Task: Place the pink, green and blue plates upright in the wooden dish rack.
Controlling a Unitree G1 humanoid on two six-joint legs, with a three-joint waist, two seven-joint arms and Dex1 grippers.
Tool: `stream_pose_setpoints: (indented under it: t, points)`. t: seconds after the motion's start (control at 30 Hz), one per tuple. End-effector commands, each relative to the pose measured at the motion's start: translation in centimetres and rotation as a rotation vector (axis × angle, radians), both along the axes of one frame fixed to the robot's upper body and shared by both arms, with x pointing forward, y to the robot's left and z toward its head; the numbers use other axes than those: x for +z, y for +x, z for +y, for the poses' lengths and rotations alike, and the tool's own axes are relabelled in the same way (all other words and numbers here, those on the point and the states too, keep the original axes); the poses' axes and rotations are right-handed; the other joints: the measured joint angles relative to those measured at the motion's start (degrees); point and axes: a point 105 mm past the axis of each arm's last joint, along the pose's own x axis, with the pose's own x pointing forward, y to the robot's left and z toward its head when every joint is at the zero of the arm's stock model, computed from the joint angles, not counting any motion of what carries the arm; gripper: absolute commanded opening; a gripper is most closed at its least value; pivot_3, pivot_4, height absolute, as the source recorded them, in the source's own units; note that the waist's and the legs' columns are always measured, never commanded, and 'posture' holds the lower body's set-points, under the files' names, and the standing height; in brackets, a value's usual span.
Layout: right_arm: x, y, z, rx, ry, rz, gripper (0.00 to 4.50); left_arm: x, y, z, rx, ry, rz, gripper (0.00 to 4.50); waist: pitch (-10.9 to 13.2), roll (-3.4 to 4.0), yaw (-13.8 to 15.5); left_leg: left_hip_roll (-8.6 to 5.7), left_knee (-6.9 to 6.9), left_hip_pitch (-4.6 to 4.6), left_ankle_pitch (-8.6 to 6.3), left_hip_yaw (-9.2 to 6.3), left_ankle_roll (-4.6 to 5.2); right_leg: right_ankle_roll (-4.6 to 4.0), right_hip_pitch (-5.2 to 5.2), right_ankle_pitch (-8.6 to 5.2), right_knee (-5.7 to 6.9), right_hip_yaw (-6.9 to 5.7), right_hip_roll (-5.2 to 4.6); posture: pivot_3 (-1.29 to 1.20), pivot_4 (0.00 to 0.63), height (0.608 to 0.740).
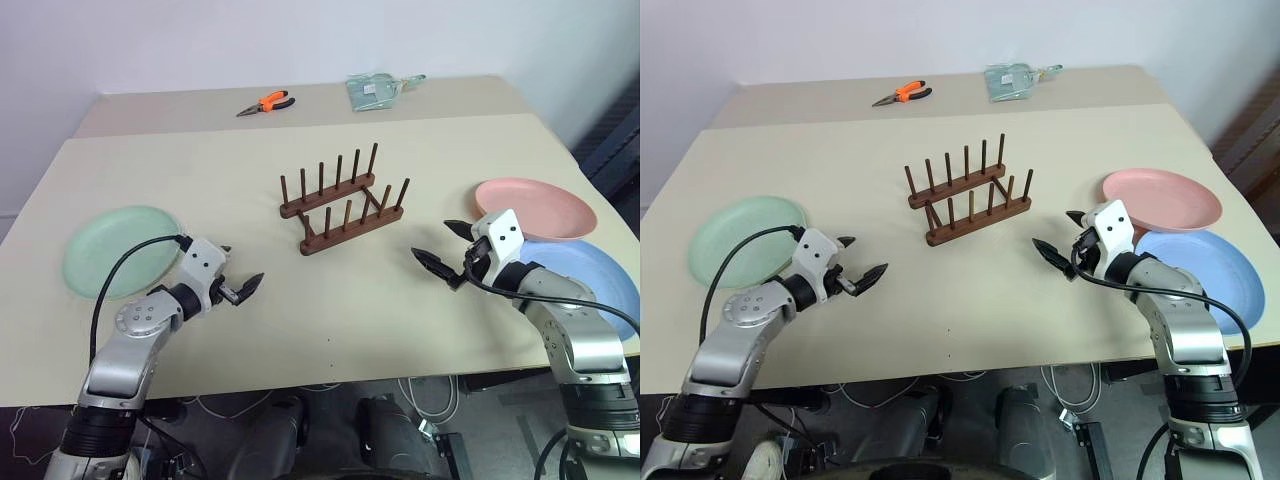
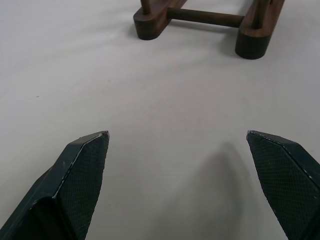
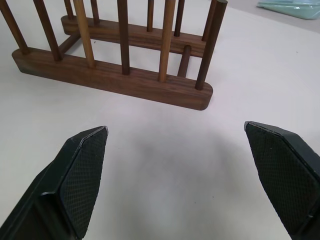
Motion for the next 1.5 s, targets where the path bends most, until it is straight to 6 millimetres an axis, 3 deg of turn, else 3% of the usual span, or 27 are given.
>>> stream_pose_setpoints:
  t: [0.03, 0.27, 0.43, 0.57, 0.67, 0.77, 0.97, 1.1, 1.23, 1.5]
  points:
    - [1.1, 0.5, 0.4, 0.011, -0.005, -0.057, 4.46, 1.1, 0.2, -0.4, -0.003, 0.003, -0.058, 4.50, 0.00, 0.00, -0.03, 0.00, 0.00, 0.00, 0.00, 0.00, 0.00, 0.00, 0.00, 0.00, 0.00, 0.00, 0.00, 0.00, 0.150, 0.720]
    - [0.9, 1.0, 1.6, 0.076, -0.020, -0.040, 4.46, 0.8, 0.0, -1.3, -0.004, -0.032, -0.057, 4.50, 0.00, 0.00, 0.03, 0.00, 0.00, 0.00, 0.02, 0.00, 0.03, 0.01, 0.00, 0.01, 0.00, -0.01, 0.00, 0.00, 0.150, 0.720]
    - [0.8, 0.9, 2.5, 0.089, -0.029, -0.037, 4.46, 0.4, 0.4, -3.7, -0.130, -0.053, -0.007, 4.50, 0.00, -0.01, 0.17, 0.00, 0.01, -0.01, 0.01, 0.00, 0.01, 0.00, 0.02, 0.00, -0.01, -0.03, 0.00, 0.00, 0.150, 0.720]
    - [0.3, 0.4, 3.4, 0.078, -0.048, -0.054, 4.46, 0.0, 1.7, -6.3, -0.248, -0.023, 0.010, 4.50, 0.00, -0.01, 0.11, -0.01, 0.02, -0.01, 0.02, 0.00, 0.03, 0.01, 0.03, 0.01, -0.02, -0.03, 0.00, 0.00, 0.150, 0.720]
    - [-0.2, -0.5, 4.0, 0.055, -0.057, -0.067, 4.46, -0.9, 4.4, -8.7, -0.302, 0.032, 0.030, 4.50, 0.00, -0.01, 0.42, -0.02, 0.03, -0.01, 0.06, -0.01, 0.09, 0.02, 0.02, 0.02, -0.02, -0.06, 0.00, 0.00, 0.150, 0.720]
    - [-0.2, -1.3, 4.0, 0.016, -0.049, -0.078, 4.46, -1.4, 5.8, -10.3, -0.342, 0.061, 0.032, 4.50, -0.01, 0.00, 0.15, -0.03, 0.07, -0.02, 0.06, -0.01, 0.10, 0.03, 0.04, 0.03, -0.03, -0.08, -0.01, 0.00, 0.150, 0.720]
    - [-0.6, -2.8, 3.2, -0.069, -0.062, -0.081, 4.46, -2.0, 6.5, -12.3, -0.409, 0.039, 0.061, 4.50, -0.04, -0.01, 0.27, -0.07, 0.07, -0.02, 0.05, -0.02, 0.14, 0.05, 0.06, 0.03, -0.02, -0.09, -0.05, 0.00, 0.150, 0.720]
    - [-0.6, -3.1, 2.7, -0.100, -0.067, -0.082, 4.50, -2.2, 6.3, -12.7, -0.436, 0.032, 0.063, 2.90, -0.05, -0.01, 0.20, -0.10, 0.17, -0.02, 0.04, -0.04, 0.16, 0.06, 0.14, 0.02, -0.03, -0.11, -0.08, 0.00, 0.150, 0.720]
    - [-0.7, -2.9, 2.6, -0.105, -0.077, -0.085, 4.50, -2.1, 6.0, -12.7, -0.447, 0.024, 0.053, 0.82, -0.05, -0.01, 0.07, -0.09, 0.22, -0.02, 0.04, -0.04, 0.16, 0.07, 0.16, 0.03, -0.02, -0.15, -0.06, 0.00, 0.150, 0.720]
    - [-1.0, -3.3, 1.6, -0.089, -0.122, -0.059, 4.50, -1.1, 3.2, -12.5, -0.604, 0.029, 0.014, 0.75, -0.05, -0.01, 0.03, -0.08, 0.15, -0.01, 0.04, -0.04, 0.18, 0.08, 0.10, 0.03, -0.02, -0.13, -0.06, 0.00, 0.150, 0.720]
